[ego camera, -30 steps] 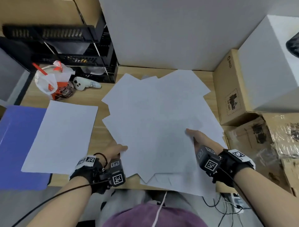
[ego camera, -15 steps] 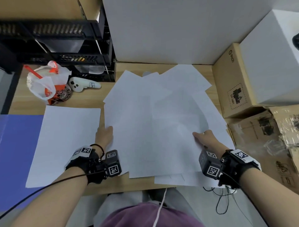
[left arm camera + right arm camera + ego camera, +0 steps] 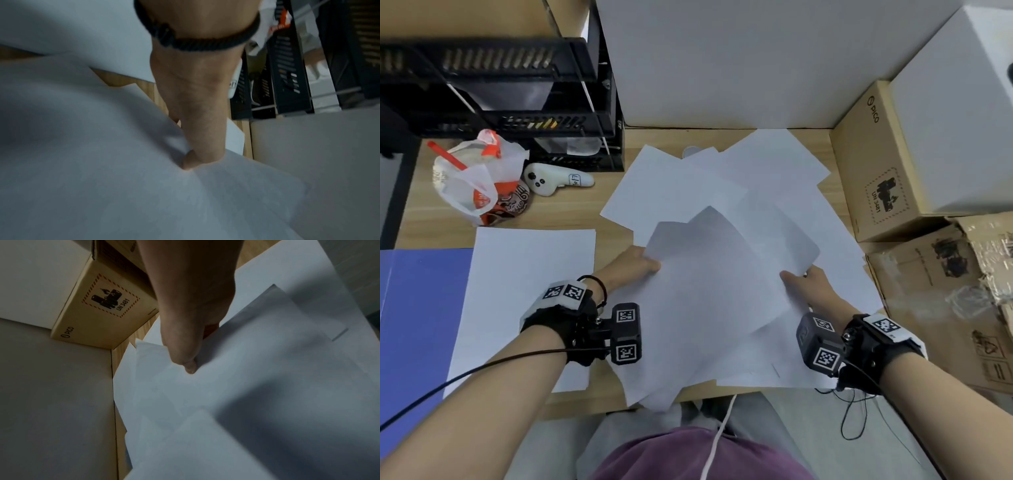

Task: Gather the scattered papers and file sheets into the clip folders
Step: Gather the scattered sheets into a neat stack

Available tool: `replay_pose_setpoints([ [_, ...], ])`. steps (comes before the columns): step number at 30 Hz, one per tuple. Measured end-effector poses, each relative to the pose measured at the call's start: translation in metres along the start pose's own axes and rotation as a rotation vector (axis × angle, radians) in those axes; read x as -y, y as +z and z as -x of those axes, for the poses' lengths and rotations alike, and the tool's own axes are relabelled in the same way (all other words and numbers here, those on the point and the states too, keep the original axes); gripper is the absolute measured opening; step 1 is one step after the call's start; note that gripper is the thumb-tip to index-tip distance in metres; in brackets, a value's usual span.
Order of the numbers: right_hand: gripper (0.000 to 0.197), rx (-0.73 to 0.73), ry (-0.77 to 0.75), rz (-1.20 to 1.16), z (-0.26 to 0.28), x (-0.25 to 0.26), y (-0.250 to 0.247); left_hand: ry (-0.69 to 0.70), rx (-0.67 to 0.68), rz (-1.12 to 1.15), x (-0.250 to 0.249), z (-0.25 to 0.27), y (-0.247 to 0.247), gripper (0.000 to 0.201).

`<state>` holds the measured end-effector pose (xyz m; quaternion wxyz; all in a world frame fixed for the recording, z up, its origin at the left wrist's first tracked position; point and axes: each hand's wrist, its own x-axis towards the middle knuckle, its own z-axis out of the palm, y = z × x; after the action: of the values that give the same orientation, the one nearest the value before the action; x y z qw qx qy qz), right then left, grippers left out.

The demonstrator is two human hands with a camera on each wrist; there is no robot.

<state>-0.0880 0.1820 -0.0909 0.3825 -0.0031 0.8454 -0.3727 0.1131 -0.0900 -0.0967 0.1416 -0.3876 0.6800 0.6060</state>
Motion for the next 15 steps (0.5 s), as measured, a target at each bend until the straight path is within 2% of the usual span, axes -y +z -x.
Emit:
replay_pose_setpoints([
  [2, 0.007, 0.061, -0.025, -0.017, 0.002, 0.002, 0.001, 0.063, 0.016, -0.107, -0.004, -0.007, 0.012, 0.013],
  [4, 0.024, 0.132, -0.050, -0.031, -0.001, 0.000, 0.000, 0.086, 0.027, -0.158, -0.009, -0.014, 0.024, 0.032],
  [6, 0.029, 0.181, -0.089, -0.097, -0.001, 0.001, -0.002, 0.115, 0.058, -0.246, -0.017, -0.021, 0.037, 0.051],
  [9, 0.039, 0.252, -0.092, -0.192, -0.005, -0.001, -0.004, 0.172, 0.105, -0.334, -0.026, -0.028, 0.054, 0.062],
  [11, 0.029, 0.259, -0.056, -0.216, -0.007, -0.005, -0.006, 0.168, 0.110, -0.326, -0.031, -0.030, 0.064, 0.065],
  [12, 0.023, 0.225, -0.023, -0.230, -0.008, -0.006, -0.007, 0.174, 0.134, -0.352, -0.032, -0.033, 0.067, 0.062],
  [14, 0.039, 0.126, 0.067, -0.269, -0.011, -0.012, -0.011, 0.181, 0.196, -0.388, -0.036, -0.038, 0.071, 0.041],
  [15, 0.041, 0.082, 0.098, -0.287, -0.014, -0.015, -0.014, 0.178, 0.207, -0.379, -0.037, -0.039, 0.070, 0.033],
])
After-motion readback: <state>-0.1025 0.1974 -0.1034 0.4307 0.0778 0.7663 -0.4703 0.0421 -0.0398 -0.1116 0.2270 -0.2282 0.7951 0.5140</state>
